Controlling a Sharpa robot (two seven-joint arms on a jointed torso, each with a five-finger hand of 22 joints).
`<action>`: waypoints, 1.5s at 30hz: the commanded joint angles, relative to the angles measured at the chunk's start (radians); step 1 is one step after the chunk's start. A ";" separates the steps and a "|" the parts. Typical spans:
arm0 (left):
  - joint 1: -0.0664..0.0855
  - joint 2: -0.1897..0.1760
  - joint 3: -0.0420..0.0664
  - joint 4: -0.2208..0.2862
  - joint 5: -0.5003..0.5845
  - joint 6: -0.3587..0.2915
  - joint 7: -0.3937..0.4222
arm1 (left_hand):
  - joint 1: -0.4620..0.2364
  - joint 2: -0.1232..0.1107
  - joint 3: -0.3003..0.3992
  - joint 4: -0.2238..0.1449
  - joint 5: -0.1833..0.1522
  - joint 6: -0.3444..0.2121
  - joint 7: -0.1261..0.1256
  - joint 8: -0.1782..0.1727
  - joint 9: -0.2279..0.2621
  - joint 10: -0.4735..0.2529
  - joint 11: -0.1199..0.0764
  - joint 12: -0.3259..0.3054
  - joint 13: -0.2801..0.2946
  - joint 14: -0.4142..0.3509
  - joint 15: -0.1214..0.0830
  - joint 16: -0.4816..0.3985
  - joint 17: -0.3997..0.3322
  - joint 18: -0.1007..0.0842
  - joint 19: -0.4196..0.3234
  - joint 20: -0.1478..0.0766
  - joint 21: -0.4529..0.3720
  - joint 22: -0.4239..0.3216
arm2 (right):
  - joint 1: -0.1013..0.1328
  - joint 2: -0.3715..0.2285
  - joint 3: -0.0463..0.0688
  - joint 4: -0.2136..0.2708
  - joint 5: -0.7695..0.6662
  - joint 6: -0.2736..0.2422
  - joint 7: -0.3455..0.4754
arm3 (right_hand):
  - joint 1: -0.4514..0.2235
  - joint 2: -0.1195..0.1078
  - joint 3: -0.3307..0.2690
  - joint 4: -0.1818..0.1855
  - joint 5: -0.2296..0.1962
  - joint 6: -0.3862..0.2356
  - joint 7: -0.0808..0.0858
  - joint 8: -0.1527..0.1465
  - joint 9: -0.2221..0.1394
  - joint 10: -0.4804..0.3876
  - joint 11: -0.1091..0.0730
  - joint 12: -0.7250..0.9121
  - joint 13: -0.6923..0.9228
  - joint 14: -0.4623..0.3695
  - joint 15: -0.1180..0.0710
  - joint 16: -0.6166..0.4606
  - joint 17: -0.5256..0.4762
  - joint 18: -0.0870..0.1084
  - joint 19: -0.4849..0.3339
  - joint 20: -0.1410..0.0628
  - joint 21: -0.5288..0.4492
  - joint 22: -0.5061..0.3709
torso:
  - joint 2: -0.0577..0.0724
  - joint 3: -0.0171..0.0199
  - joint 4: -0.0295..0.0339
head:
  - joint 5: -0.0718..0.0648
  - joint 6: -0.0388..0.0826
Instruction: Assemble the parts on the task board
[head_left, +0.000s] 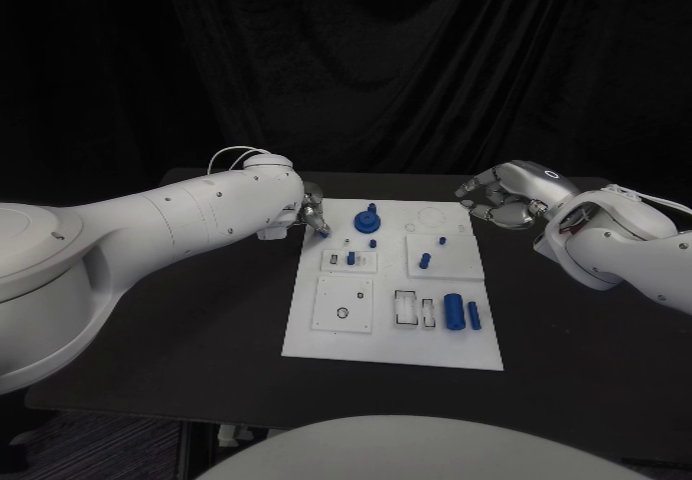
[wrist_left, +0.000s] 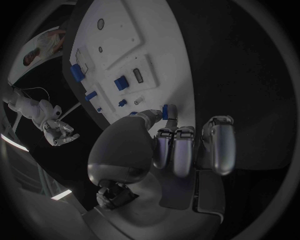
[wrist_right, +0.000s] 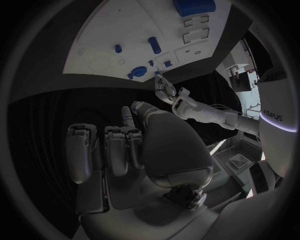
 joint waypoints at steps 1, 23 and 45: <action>-0.003 -0.008 0.000 0.016 0.015 -0.005 0.019 | 0.002 -0.013 0.076 -0.057 0.013 -0.006 -0.003 0.012 0.017 0.106 0.002 0.003 0.263 0.104 0.002 0.003 0.263 0.005 -0.007 0.002 -0.004 0.197 | -0.001 -0.002 0.001 0.000 0.015 0.005 -0.010 | -0.009 0.004 0.008 0.000 0.006 0.008 -0.001 -0.002 -0.002 0.106 0.004 0.003 0.263 0.107 0.006 0.003 0.263 -0.001 0.077 0.006 -0.005 0.243 | -0.001 0.0002 0.0004 | -0.001 0.000; 0.004 -0.162 0.000 0.214 0.264 -0.177 -0.035 | -0.094 -0.049 0.181 -0.113 -0.021 0.013 -0.011 0.051 0.038 0.106 -0.002 0.003 0.263 0.104 0.000 0.003 0.263 0.006 -0.007 0.002 -0.004 0.196 | -0.001 -0.018 0.001 0.002 0.015 0.009 -0.018 | -0.007 0.005 0.011 -0.002 0.006 0.006 0.000 -0.003 -0.002 0.106 0.005 0.003 0.263 0.107 0.006 0.003 0.263 -0.001 0.077 0.007 -0.006 0.243 | -0.002 0.0000 0.0016 | 0.004 0.000; 0.004 -0.269 0.000 0.444 0.290 -0.310 -0.088 | -0.126 -0.033 0.174 -0.095 -0.022 0.029 -0.017 0.067 0.039 0.106 -0.007 0.003 0.263 0.104 -0.005 0.003 0.263 0.008 -0.011 -0.003 -0.011 0.193 | -0.002 -0.038 0.001 0.008 0.016 0.005 -0.023 | -0.008 0.005 0.012 -0.003 0.006 0.006 0.000 -0.003 -0.003 0.106 0.005 0.003 0.263 0.107 0.007 0.003 0.263 -0.001 0.076 0.007 -0.007 0.243 | -0.006 0.0008 0.0088 | 0.003 0.000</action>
